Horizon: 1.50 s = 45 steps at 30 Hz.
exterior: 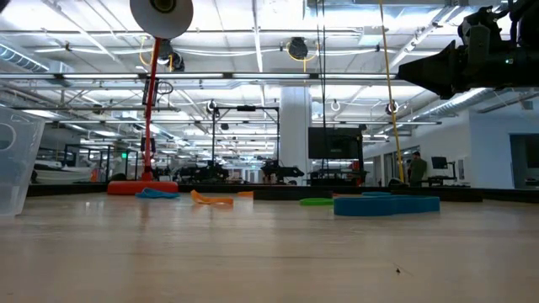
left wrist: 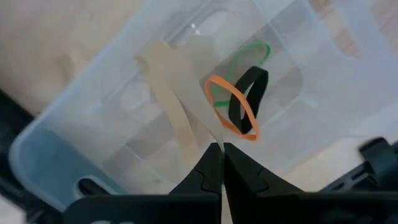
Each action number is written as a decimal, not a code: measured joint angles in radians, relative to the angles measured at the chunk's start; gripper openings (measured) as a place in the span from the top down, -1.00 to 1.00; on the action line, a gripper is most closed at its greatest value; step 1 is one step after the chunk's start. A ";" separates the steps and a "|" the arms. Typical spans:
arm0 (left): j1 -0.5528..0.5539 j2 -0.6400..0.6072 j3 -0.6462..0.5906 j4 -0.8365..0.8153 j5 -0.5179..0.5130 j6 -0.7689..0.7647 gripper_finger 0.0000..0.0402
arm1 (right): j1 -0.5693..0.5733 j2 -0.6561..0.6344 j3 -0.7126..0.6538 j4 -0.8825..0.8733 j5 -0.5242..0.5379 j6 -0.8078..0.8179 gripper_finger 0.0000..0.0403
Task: Pick and place rubber bands into bin
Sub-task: Put the brown rubber band into the transparent bin, then put the bottom orange rubber band into the transparent bin
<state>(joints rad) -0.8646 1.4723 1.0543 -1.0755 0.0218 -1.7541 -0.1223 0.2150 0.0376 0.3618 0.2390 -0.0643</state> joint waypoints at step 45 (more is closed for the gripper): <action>0.013 0.000 -0.178 0.210 -0.021 0.054 0.45 | 0.000 0.000 0.000 0.000 0.000 0.000 0.35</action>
<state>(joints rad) -0.8517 1.4719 0.8768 -0.8658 0.0006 -1.7005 -0.1223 0.2150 0.0372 0.3614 0.2390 -0.0643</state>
